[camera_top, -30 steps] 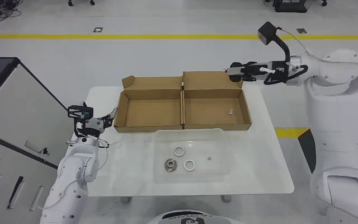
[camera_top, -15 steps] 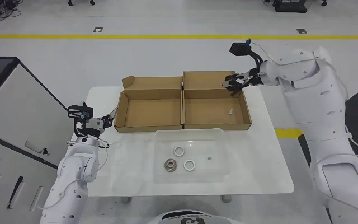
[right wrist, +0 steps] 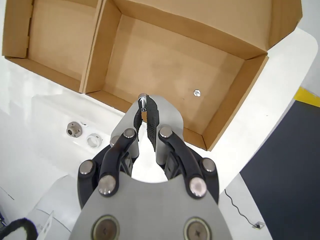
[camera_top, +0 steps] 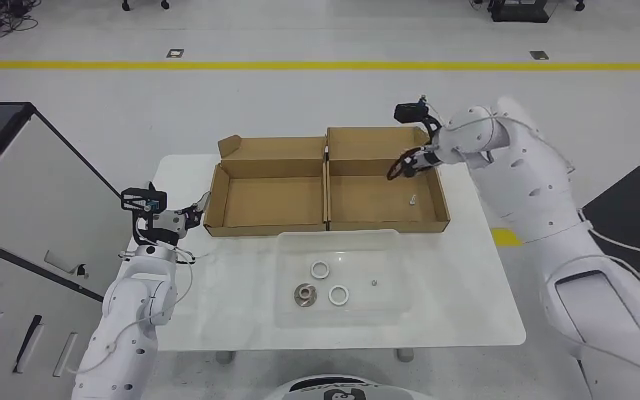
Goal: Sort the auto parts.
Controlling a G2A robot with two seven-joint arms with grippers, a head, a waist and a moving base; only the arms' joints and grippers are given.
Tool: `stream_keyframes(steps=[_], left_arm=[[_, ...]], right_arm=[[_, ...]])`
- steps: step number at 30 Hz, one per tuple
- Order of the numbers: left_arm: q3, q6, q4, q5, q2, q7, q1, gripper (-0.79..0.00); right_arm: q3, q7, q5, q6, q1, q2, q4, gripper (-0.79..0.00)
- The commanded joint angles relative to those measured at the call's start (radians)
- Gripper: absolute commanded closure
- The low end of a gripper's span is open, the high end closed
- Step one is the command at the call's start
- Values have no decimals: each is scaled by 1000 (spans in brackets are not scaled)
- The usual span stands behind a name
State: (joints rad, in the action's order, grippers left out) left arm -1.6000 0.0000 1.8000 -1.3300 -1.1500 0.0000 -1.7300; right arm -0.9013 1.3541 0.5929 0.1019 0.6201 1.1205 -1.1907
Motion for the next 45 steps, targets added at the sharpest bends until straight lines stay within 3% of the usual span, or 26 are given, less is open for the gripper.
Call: stream_keyframes(steps=[1,17,45], left_arm=[[0,0,0,0,0,0,0,-785],[0,0,0,0,0,0,0,-785],[0,0,0,0,0,0,0,-785]], right_arm=[[29,-19,8,1,-8,10,33,0],[219,-105,28,17,-63,111,320,0],[295,-197,35,-32,-96,215,579,-18]])
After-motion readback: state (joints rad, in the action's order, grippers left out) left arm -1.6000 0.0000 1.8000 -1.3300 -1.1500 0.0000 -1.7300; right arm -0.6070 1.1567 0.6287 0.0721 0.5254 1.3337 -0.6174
